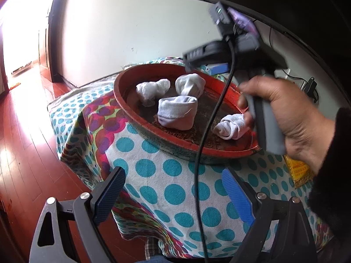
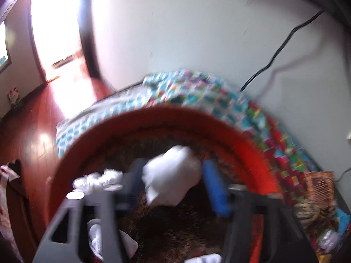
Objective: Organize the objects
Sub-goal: 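Place the white sock into the red tray and withdraw the right gripper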
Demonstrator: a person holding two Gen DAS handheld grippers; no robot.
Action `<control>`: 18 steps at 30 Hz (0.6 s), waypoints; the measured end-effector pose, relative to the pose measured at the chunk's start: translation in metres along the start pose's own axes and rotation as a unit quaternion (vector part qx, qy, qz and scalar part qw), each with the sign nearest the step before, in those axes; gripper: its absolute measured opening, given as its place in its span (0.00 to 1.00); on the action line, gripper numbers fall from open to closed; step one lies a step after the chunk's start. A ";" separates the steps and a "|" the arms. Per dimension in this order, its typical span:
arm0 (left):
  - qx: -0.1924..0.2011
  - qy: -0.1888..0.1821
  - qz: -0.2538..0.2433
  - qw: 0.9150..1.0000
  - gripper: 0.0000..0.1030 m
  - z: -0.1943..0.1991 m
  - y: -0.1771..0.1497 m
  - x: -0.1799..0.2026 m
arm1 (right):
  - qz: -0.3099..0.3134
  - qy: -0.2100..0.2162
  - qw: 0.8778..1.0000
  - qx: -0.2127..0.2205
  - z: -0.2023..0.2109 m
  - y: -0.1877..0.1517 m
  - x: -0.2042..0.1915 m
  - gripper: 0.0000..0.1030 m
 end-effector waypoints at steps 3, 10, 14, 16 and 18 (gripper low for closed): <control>0.013 0.003 -0.016 1.000 0.89 0.004 0.000 0.007 | -0.019 0.000 0.999 0.051 0.042 0.011 0.019 0.83; 0.046 -0.021 -0.075 0.996 0.89 0.018 -0.005 0.036 | -0.046 -0.125 0.984 0.120 0.129 -0.037 0.128 0.98; 0.096 -0.120 -0.116 0.981 0.89 0.050 -0.010 0.064 | -0.101 -0.223 0.966 0.083 0.139 -0.108 0.217 0.98; 0.109 -0.171 -0.144 0.969 0.89 0.067 -0.015 0.081 | -0.143 -0.264 0.953 0.052 0.140 -0.152 0.265 0.98; 0.123 -0.253 -0.153 0.947 0.89 0.089 -0.017 0.095 | -0.192 -0.289 0.938 0.027 0.141 -0.188 0.312 0.98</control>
Point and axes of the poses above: each gripper's, at about its wrist camera, not at the fingertips, and z roughly against the way its jaws point, x to its right, y to its top, the point moved 1 cm from there along -z, roughly the way its jaws point, and after that the axes turned 6 degrees about -y, right-handed, at the moved point
